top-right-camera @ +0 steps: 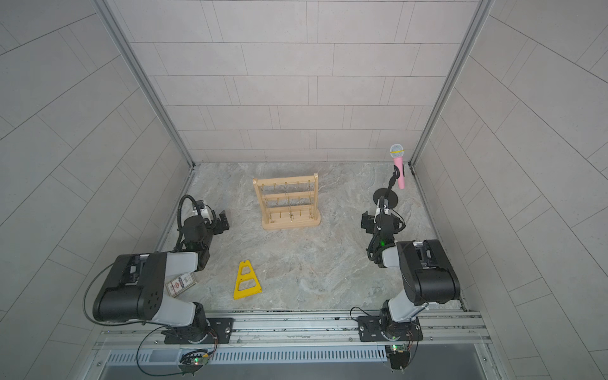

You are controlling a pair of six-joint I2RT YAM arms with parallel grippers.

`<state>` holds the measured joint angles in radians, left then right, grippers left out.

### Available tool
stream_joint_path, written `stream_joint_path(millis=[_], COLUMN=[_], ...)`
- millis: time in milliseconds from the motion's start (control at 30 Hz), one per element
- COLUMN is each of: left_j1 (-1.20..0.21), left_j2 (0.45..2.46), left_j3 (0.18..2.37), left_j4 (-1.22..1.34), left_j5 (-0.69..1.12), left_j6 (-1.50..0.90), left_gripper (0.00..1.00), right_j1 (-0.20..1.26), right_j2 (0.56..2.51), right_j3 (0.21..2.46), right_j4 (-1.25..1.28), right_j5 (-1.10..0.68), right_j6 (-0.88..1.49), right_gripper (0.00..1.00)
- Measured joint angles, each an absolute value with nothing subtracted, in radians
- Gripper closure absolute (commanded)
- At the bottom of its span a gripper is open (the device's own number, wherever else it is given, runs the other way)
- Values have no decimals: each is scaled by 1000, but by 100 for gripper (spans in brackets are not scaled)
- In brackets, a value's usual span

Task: Hang the necklace on the jewelry display stand
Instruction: Reset both arms

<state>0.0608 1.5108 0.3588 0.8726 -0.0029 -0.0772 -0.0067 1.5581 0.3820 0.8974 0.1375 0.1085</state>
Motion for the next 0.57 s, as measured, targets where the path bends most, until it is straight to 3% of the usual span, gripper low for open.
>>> stream_joint_path(millis=[233, 567], left_j1=[28, 2], left_j2=[1592, 1592], left_j3=[377, 402], left_j4=[883, 879], left_j5=[1, -28], left_j6=[-57, -39], left_gripper=[0, 0], right_j1=[0, 56], right_j2=[1559, 1565], right_j3=[367, 353], right_j4=[929, 968], right_j5=[144, 305], right_j6=[106, 105], right_gripper=[0, 0])
